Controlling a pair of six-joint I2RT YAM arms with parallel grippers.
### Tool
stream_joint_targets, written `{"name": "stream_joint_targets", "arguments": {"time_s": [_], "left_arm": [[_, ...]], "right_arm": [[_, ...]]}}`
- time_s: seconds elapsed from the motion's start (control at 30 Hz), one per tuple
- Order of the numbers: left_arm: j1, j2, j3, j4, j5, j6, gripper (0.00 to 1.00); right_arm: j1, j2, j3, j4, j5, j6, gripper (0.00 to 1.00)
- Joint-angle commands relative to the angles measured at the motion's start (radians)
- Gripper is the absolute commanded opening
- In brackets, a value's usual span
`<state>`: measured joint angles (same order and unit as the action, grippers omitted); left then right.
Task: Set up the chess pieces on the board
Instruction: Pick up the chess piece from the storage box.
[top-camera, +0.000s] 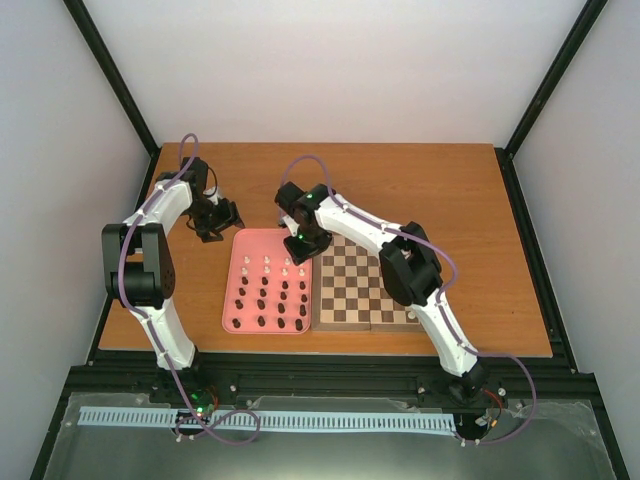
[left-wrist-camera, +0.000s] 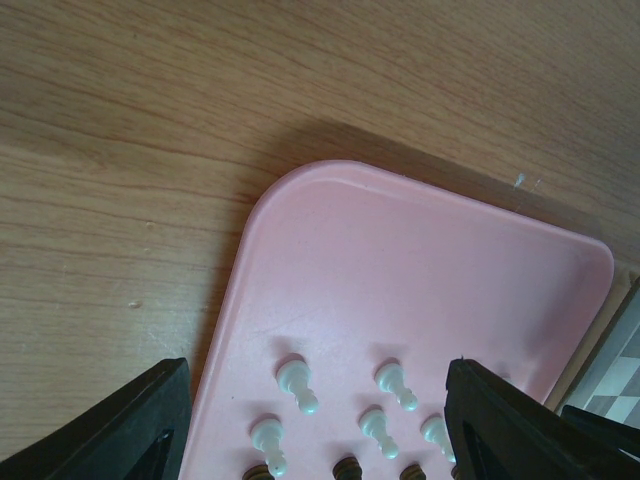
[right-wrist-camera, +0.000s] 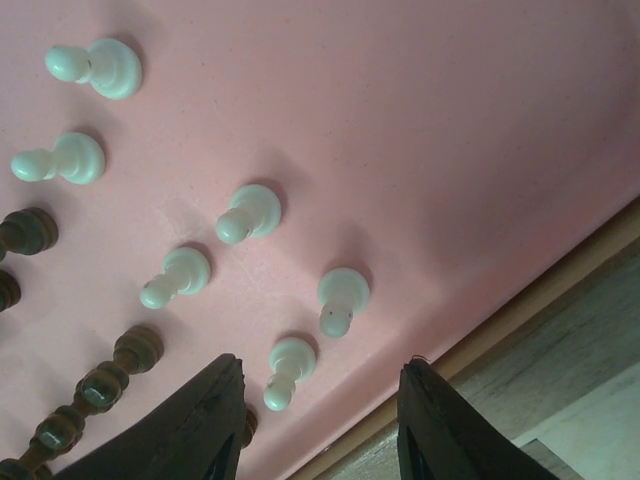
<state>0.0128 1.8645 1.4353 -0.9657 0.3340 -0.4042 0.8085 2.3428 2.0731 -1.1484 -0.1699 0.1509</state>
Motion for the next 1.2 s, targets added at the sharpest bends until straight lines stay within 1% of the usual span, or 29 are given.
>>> {"name": "stream_joint_targets", "arguments": {"time_s": [0.0,0.23,0.33,0.5,0.6,0.73,0.8,0.87,0.97,1.17], "left_arm": [[-0.003,-0.001,0.014,0.005,0.01,0.009,0.78],[-0.003,0.006,0.017,0.005,0.012,0.011,0.78],[-0.003,0.01,0.02,0.003,0.013,0.011,0.78],[-0.004,0.013,0.022,0.002,0.012,0.01,0.78],[-0.003,0.014,0.024,0.002,0.013,0.011,0.78],[-0.002,0.016,0.025,0.001,0.013,0.013,0.78],[-0.003,0.016,0.025,0.001,0.011,0.012,0.78],[-0.003,0.018,0.025,0.0,0.012,0.013,0.78],[-0.003,0.019,0.027,-0.001,0.012,0.013,0.78],[-0.003,0.02,0.027,-0.001,0.011,0.014,0.79]], "right_arm": [[0.008,0.028,0.036,0.005,0.008,-0.007,0.41],[0.008,0.068,0.058,0.003,0.005,-0.016,0.4],[0.008,0.085,0.077,-0.008,0.009,-0.017,0.36],[0.005,0.089,0.08,-0.001,0.018,-0.018,0.34],[0.004,0.093,0.084,0.0,0.021,-0.019,0.27],[0.003,0.095,0.087,0.007,0.024,-0.02,0.24],[0.002,0.098,0.091,0.005,0.021,-0.022,0.19],[0.001,0.096,0.092,0.004,0.025,-0.022,0.11],[-0.001,0.083,0.093,0.005,0.041,-0.018,0.04],[-0.017,-0.001,0.067,0.045,0.084,0.002,0.03]]}}
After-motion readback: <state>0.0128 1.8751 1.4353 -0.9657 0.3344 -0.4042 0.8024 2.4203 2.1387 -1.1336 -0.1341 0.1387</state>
